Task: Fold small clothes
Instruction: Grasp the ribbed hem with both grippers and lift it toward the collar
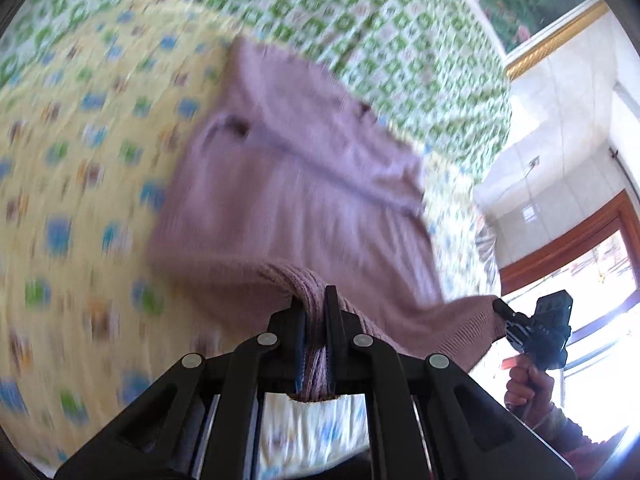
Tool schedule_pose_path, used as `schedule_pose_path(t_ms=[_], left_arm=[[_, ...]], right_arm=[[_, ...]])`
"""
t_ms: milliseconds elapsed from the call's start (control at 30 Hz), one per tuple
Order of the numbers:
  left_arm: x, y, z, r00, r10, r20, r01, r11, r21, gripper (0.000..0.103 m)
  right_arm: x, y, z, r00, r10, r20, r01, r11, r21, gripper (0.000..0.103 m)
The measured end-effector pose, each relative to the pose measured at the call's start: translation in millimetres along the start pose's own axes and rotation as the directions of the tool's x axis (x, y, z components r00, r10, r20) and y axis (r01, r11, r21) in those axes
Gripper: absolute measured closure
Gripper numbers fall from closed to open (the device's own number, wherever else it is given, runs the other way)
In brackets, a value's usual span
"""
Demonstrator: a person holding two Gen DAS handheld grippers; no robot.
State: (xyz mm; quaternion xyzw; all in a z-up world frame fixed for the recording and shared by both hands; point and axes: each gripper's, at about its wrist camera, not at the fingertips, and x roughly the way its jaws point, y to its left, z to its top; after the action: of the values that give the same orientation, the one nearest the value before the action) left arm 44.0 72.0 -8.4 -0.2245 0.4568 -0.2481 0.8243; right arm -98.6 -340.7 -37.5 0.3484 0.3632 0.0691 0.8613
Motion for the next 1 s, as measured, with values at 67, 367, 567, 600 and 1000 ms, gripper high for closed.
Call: schedule_pose_path(t_ms=[67,367,567,600,1000], left_arm=[[5,1,23,1.000,-0.009,0.027,0.009,1.000,-0.001,0.098],[62,8,151,0.989,0.001,0.147,0.003,1.000,-0.027,0.098],[112,10,227,0.984,0.038,0.173,-0.034,0.999,-0.025,0.098],[118,11,234,0.984,0.041,0.173,-0.038,0.999,-0.025,0.098],[221,43,311,0.988,0.095,0.124,-0.090,0.995,-0.047,0.098]], right_arm=[[8,5,29,0.999,0.010,0.034,-0.010,1.000,-0.010,0.095],[65,9,154,0.992,0.005,0.125,0.001,0.999,-0.043,0.095],[111,1,229,0.988,-0.007,0.153,0.014,0.999,-0.044,0.095],[119,-2,239,0.988,-0.004,0.153,0.010,0.999,-0.041,0.095],[197,-56,299,0.988,-0.115,0.101,0.114,0.993,0.008,0.095]])
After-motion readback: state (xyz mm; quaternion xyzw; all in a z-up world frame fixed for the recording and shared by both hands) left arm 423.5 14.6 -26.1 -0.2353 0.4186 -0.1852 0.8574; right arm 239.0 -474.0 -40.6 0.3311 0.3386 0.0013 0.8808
